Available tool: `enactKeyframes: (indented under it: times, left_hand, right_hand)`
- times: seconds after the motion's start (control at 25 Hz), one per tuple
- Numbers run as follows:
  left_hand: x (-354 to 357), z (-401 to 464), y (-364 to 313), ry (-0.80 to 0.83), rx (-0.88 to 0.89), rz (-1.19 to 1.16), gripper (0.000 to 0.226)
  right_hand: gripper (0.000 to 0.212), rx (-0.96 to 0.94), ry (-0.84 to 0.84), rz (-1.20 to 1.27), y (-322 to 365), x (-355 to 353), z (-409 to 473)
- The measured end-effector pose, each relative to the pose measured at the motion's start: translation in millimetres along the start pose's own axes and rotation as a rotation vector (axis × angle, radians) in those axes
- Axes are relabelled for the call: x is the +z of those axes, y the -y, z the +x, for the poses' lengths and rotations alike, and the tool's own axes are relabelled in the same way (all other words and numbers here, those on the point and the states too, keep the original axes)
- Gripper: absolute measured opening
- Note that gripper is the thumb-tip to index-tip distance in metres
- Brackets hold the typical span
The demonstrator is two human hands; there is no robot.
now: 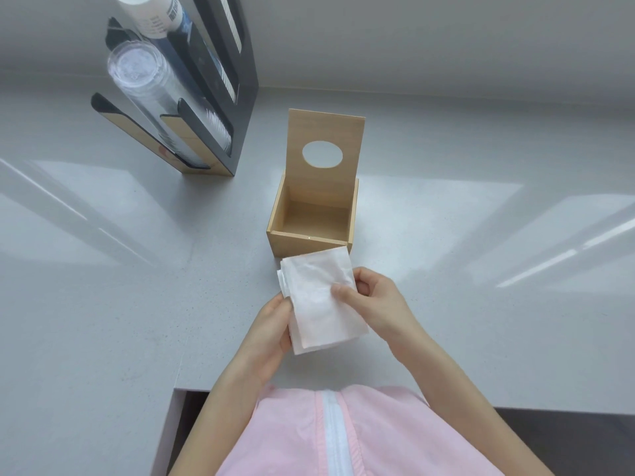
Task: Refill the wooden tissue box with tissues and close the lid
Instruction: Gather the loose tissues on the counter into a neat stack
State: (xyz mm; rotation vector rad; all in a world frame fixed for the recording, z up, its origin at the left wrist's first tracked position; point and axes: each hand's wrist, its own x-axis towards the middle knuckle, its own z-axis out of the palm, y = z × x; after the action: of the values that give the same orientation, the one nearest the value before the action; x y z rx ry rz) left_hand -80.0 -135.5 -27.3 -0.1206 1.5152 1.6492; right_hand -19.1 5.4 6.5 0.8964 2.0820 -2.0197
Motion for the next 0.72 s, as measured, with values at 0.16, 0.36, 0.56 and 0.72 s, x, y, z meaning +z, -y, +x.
enactKeyframes:
  times: [0.16, 0.36, 0.56, 0.72]
  left_hand:
    - [-0.7, -2.3, 2.7, -0.021, -0.025, -0.026, 0.035]
    - [4.0, -2.4, -1.8, -0.029, -0.070, -0.121, 0.041]
    - [1.7, -3.4, 0.4, -0.020, -0.073, -0.061, 0.036]
    - [2.9, -5.9, 2.8, -0.044, -0.049, 0.048, 0.023]
  right_hand:
    - [0.007, 0.051, -0.071, -0.103, -15.1, 9.1, 5.2]
    - [0.004, 0.039, -0.127, -0.210, -18.7, 14.4, 4.5]
    - [0.005, 0.016, -0.116, -0.290, -17.5, 11.8, 5.3]
    - [0.017, 0.021, -0.102, -0.362, -17.3, 11.6, 6.6]
